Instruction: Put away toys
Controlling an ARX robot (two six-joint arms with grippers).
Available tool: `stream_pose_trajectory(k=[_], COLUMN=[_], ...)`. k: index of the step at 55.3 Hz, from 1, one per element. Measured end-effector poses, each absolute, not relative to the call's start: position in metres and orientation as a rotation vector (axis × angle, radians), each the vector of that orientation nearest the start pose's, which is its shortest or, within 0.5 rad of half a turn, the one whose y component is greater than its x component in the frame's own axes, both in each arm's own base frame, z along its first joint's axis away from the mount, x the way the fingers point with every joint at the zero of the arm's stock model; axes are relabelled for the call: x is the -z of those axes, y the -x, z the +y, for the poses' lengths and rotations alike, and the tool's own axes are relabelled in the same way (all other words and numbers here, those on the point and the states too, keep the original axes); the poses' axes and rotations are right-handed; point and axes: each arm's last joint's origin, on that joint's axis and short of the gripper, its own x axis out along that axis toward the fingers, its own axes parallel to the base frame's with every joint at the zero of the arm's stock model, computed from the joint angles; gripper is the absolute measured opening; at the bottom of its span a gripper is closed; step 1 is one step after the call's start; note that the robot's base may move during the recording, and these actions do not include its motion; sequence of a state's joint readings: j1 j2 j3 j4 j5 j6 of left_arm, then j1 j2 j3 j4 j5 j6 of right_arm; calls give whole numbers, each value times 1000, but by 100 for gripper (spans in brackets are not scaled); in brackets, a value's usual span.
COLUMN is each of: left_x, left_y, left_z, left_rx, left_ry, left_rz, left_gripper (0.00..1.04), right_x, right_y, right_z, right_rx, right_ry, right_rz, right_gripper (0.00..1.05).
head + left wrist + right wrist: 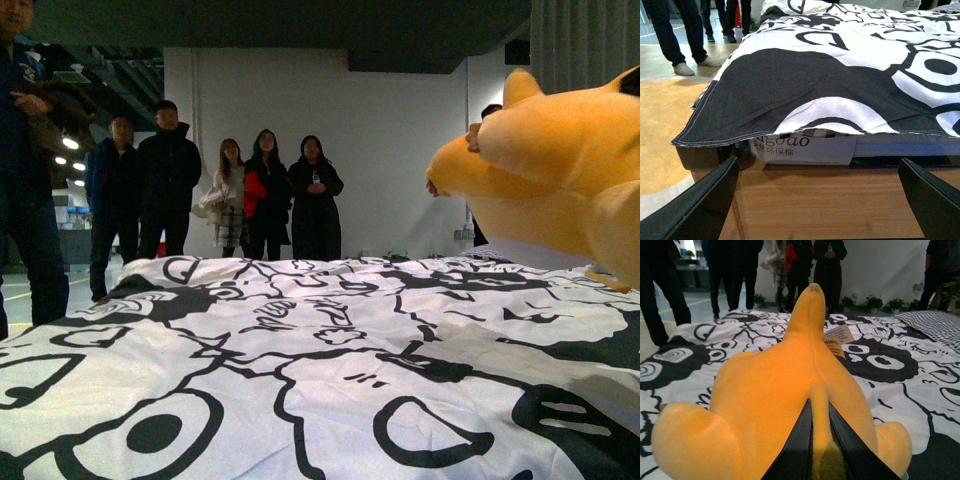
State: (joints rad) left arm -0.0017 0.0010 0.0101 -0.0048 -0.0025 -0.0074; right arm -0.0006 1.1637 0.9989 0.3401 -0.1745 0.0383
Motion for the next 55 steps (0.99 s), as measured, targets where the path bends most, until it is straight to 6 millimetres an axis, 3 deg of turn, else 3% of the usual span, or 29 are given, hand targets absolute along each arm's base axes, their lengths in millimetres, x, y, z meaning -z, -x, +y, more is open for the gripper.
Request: stream_pose_trajectory(k=[12,20,27,42,47,55], left_x=[-166,-166,-166,-166,-166,-166], left_y=[-97,-97,-97,-97,-97,-97], left_z=[0,0,0,0,0,0], left_rx=[-1,-1,-1,-1,-1,-1], left_ry=[7,7,7,7,7,7], left_rz=[-4,-4,-4,-4,-4,-4], left_gripper=[98,98,98,98,98,98], right_x=[-364,-349,-337,-336,-319,-275], right_y=[-208,-183,-173,-172,-165,-155], right_z=[-8,-13,-15,-15,-13,-3], right_rx=[-225,-231,-205,-149,-15,22], right_ry=[-113,-166,-195,-192,-109,-28], right_rz=[-190,-184,-154,-125,-23,21], right_gripper=[6,6,6,6,6,6])
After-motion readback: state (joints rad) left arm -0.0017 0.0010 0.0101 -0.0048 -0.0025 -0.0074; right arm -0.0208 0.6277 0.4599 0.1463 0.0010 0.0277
